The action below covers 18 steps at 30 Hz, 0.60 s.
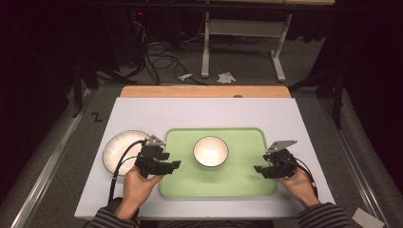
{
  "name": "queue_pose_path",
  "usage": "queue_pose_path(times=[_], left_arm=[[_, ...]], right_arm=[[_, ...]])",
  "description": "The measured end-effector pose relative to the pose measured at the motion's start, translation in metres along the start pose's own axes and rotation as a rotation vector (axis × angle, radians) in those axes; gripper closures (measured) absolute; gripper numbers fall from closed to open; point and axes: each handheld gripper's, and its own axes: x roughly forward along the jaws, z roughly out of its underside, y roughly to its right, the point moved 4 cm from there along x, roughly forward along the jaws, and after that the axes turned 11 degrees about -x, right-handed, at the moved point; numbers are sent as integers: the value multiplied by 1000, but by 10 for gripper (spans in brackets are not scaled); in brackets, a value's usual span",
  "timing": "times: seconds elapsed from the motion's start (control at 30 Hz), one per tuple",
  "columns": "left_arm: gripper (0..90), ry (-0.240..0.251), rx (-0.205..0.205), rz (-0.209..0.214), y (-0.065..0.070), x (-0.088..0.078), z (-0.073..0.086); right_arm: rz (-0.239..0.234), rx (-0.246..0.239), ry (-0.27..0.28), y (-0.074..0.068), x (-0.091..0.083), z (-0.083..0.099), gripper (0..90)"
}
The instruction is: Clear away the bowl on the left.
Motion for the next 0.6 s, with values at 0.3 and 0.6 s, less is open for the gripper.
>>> queue_pose_path(times=[0.3,0.6], left_arm=[[449,-59,39,-50,-9,12,16],[445,-89,50,-80,-15,19,18]], right_arm=[[7,-9,-11,0,0,0,416],[14,-8,-11,0,0,2,416]])
